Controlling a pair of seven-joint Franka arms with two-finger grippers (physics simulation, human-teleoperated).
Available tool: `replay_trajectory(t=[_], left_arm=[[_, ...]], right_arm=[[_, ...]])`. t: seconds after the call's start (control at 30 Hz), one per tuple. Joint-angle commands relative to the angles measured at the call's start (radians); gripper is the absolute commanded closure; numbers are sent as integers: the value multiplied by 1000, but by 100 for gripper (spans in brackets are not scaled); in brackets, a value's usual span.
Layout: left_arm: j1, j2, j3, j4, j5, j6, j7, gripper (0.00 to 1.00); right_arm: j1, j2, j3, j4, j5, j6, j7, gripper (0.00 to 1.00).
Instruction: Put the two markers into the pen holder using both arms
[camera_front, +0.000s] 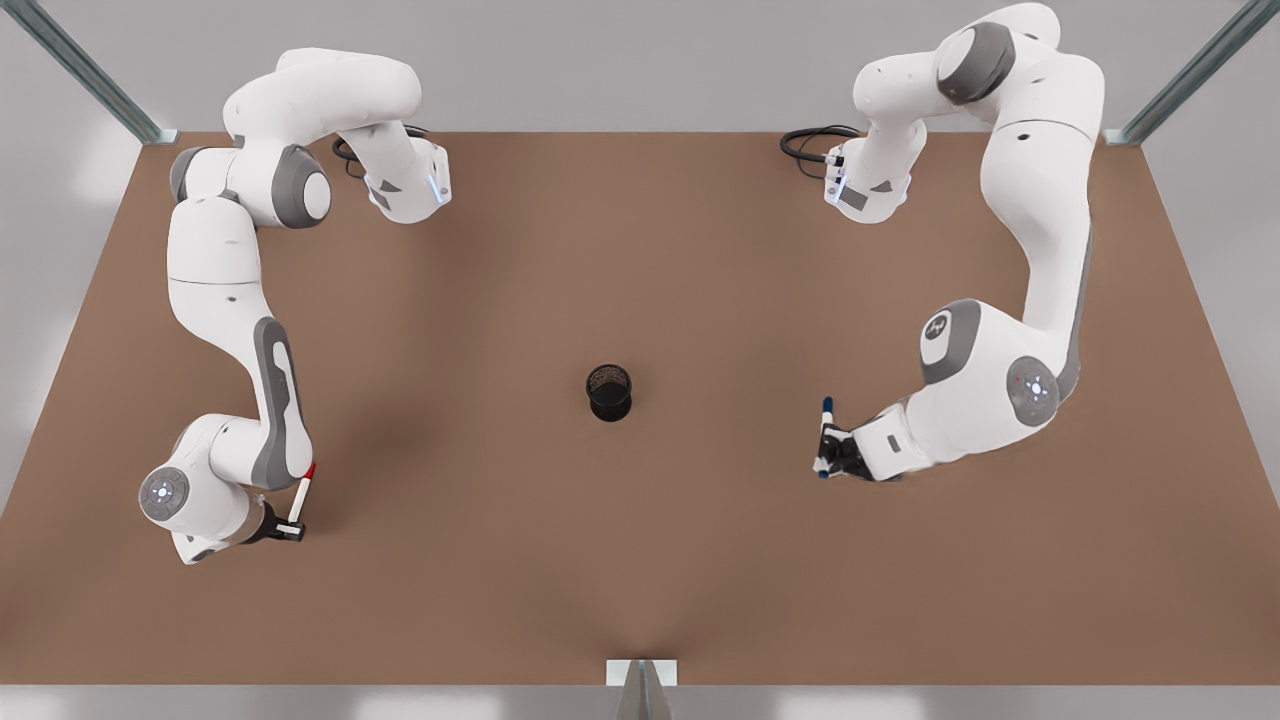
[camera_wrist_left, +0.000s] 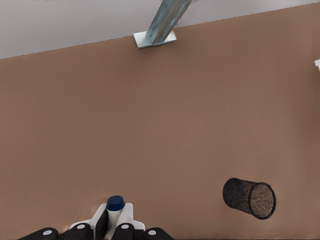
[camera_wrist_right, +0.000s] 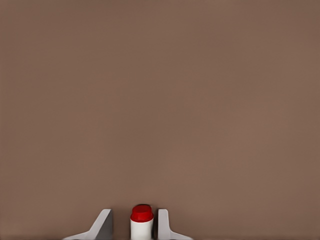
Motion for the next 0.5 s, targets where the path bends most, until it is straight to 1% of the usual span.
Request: replay_trajectory(t=[0.0,0.03,0.07,0.1,0.2,0.23,0.27,0.3,0.37,0.4,0.43,0.47], left_arm=[[-40,3,-40,4,-88,90,206,79],[-78,3,-38,4,-161,148,215,79],[-126,3,-37,2,-178,239,226,79],[-184,15,-34,-5,-177,354,226,79],[-253,46,-35,-5,-175,492,307,79],[-276,52,-35,-9,-175,533,308,79],[-312,72,-35,-21,-187,622,292,79],[-344,81,-35,-24,-221,670,281,79],[-416,129,-34,-33,-246,831,250,79],[-433,142,-31,-54,-241,900,261,79],[-448,146,-31,-128,-237,1029,287,79],[-450,146,-34,-168,-238,1079,319,79]], right_arm=[[0,2,0,0,1,1,-5,52],[0,2,0,0,1,1,-5,52],[0,2,0,0,1,1,-5,52],[0,2,0,2,1,1,-6,56],[0,0,0,3,1,-1,-6,61],[0,0,0,3,1,-1,-6,64],[0,0,0,3,1,-1,-6,67],[0,0,0,3,1,-1,-6,69],[0,0,0,3,1,-1,-6,70],[0,0,0,3,1,-1,-6,70],[0,0,0,3,1,-1,-5,70],[0,0,-1,3,1,-1,-6,70]])
